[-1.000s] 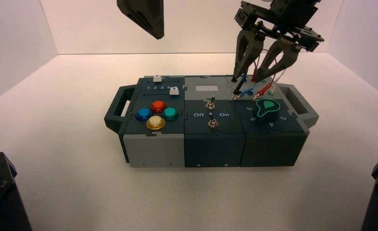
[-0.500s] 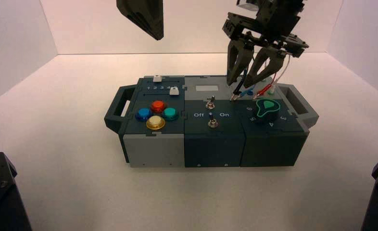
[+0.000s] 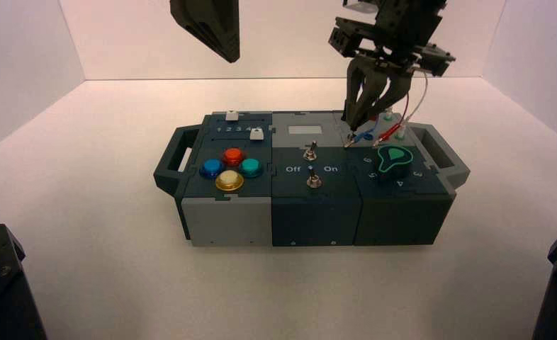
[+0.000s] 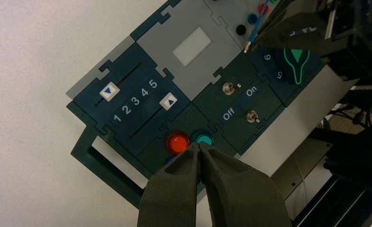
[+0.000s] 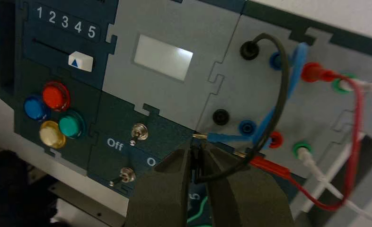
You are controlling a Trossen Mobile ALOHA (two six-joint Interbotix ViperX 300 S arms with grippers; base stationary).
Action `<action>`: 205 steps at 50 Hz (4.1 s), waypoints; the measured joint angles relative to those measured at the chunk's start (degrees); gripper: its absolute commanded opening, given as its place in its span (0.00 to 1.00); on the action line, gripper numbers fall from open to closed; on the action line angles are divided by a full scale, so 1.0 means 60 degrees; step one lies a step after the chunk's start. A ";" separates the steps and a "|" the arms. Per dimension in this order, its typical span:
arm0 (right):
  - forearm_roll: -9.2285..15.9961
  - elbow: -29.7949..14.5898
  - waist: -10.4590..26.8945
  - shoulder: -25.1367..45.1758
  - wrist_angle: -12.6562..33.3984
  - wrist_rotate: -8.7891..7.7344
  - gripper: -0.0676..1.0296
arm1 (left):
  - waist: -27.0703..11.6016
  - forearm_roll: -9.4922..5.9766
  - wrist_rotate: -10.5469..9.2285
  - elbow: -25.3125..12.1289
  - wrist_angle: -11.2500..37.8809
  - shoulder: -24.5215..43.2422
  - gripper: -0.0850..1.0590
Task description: Insert the black wire.
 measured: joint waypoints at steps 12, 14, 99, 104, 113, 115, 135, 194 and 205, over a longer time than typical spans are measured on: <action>-0.0615 -0.0059 -0.0015 -0.0059 -0.0088 0.0117 0.04 | -0.0015 -0.0044 0.0000 0.0000 -0.0029 0.0000 0.05; -0.0659 -0.0044 0.0000 -0.0059 -0.0132 0.0117 0.04 | -0.0015 -0.0059 0.0000 0.0000 -0.0029 -0.0015 0.05; -0.1084 0.0352 0.0059 0.0234 -0.1831 0.0176 0.04 | -0.0396 -0.0264 0.0029 0.0044 -0.0088 0.0234 0.05; -0.1025 0.0337 0.0073 0.0249 -0.1787 0.0190 0.04 | -0.0381 -0.0278 0.0029 0.0044 -0.0088 0.0234 0.05; -0.0967 0.0337 0.0117 0.0264 -0.1494 0.0234 0.04 | -0.0381 -0.0278 0.0029 0.0132 -0.0088 0.0234 0.05; -0.0952 0.0322 0.0117 0.0264 -0.1436 0.0264 0.04 | -0.0396 -0.0278 0.0029 0.0161 -0.0088 0.0234 0.05; -0.0981 0.0322 0.0161 0.0454 -0.1670 0.0293 0.04 | -0.0396 -0.0278 0.0029 0.0220 -0.0088 0.0234 0.05; -0.0996 0.0454 0.0396 0.0732 -0.1919 0.0425 0.04 | -0.0396 -0.0278 0.0029 0.0220 -0.0088 0.0015 0.05; -0.0981 0.0513 0.0542 0.0776 -0.1919 0.0542 0.04 | -0.0396 -0.0278 0.0029 0.0220 -0.0088 0.0015 0.05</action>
